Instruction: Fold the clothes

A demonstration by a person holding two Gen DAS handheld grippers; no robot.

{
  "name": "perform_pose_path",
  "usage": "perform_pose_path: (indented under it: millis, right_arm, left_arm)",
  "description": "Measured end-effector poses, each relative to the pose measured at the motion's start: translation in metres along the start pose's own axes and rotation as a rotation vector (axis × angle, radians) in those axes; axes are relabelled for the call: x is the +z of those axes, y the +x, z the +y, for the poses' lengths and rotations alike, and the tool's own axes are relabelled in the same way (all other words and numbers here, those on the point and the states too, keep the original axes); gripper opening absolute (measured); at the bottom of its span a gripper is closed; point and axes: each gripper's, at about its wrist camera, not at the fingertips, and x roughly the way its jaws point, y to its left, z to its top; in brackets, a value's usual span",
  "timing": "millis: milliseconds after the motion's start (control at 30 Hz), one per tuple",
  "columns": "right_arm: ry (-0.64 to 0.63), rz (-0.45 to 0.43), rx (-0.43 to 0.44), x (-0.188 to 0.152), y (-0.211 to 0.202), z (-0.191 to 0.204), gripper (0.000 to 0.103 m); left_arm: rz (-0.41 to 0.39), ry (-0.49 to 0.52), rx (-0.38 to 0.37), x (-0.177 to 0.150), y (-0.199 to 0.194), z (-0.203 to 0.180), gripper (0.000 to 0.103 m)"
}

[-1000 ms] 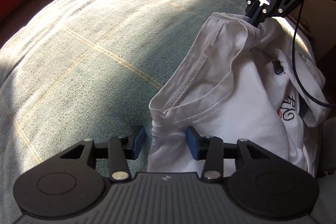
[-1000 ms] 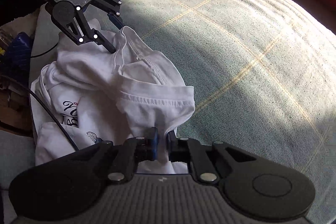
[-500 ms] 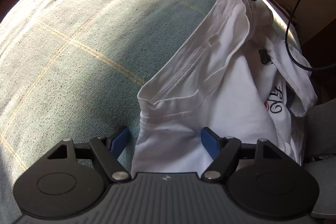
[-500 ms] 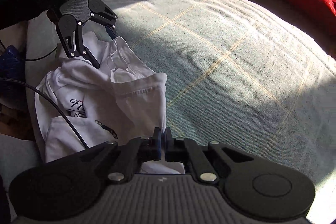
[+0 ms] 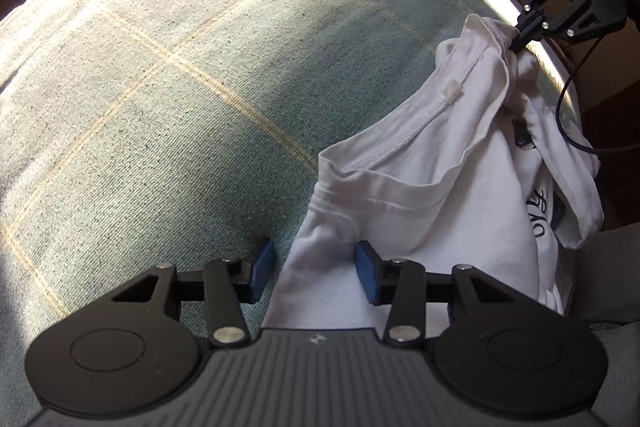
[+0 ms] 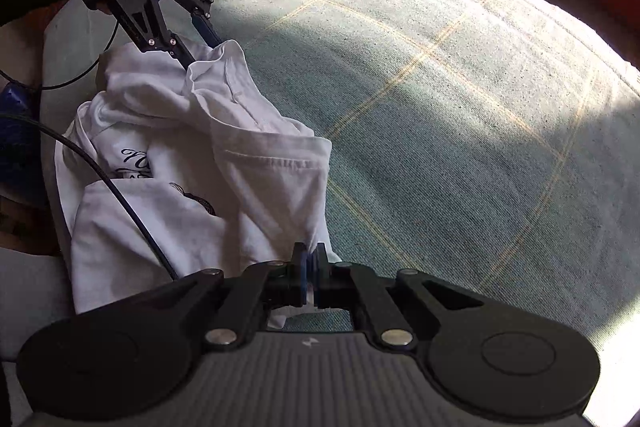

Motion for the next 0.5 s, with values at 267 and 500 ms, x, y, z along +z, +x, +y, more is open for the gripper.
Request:
perform_pose_path:
  millis: [267,500]
  right_arm:
    - [-0.018,-0.012,-0.026,0.006,0.006,-0.008,0.015]
    - [0.036,-0.067,-0.029,0.021,-0.017,-0.020,0.023]
  left_arm:
    - [0.015,-0.016,0.064,-0.001,-0.006,-0.021,0.046]
    - [-0.042,-0.056,0.089,-0.019,-0.028,-0.026,0.047]
